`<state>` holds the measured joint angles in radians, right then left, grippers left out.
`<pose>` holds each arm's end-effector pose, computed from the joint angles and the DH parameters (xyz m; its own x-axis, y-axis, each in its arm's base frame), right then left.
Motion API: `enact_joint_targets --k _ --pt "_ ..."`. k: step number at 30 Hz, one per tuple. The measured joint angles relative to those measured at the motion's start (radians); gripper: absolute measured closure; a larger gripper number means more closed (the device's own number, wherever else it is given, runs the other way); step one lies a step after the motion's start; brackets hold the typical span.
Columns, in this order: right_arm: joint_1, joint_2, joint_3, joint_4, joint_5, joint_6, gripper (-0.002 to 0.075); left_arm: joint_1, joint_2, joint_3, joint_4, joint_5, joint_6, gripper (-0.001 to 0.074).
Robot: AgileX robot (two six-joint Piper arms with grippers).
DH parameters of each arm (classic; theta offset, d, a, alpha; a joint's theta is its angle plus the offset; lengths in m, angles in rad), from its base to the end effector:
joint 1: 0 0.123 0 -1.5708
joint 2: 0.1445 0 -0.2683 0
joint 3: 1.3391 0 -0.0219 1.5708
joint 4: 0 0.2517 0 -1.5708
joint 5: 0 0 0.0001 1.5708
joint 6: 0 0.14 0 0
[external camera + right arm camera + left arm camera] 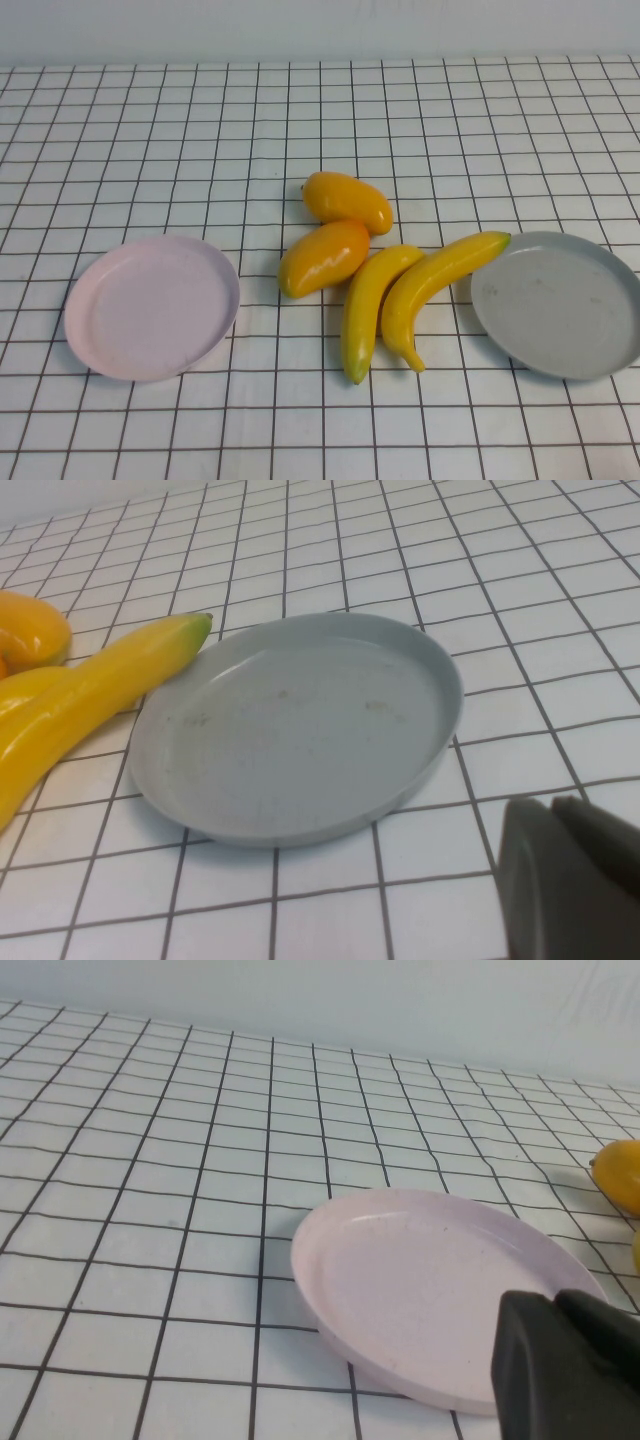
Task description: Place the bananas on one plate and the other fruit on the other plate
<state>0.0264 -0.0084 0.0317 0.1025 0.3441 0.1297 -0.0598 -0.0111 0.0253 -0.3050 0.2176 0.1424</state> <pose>0.1183 0.0080 0.1588 -0.2812 0.2168 -0.9348 0.0036 0.9744 0.2249 0.1212 -0.0164 0.1800 -0.1518 -0.1461 -0.9776 0.1014 0.9815 -0.1624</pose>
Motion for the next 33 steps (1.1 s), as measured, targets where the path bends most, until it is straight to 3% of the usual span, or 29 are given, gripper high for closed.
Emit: enact_joint_targets --k 7,14,21,25,29,33 --pt "0.000 0.000 0.000 0.000 0.000 0.000 0.0742 0.000 0.000 0.000 -0.089 -0.008 -0.083 0.0738" --pt "0.000 0.000 0.000 0.000 0.000 0.000 0.0742 0.000 0.000 0.000 -0.300 -0.100 -0.175 0.0738" --pt "0.000 0.000 0.000 0.000 0.000 0.000 0.0742 0.000 0.000 0.000 -0.353 -0.226 -0.219 0.0738" --pt "0.000 0.000 0.000 0.000 0.000 0.000 0.0742 0.000 0.023 -0.081 -0.341 -0.022 -0.185 0.0738" --pt "0.000 0.000 0.000 0.000 0.000 0.000 0.0742 0.000 0.205 -0.272 -0.298 0.263 0.001 0.0738" --pt "0.000 0.000 0.000 0.000 0.000 0.000 0.0742 0.000 0.433 -0.472 -0.256 0.403 0.231 0.0738"
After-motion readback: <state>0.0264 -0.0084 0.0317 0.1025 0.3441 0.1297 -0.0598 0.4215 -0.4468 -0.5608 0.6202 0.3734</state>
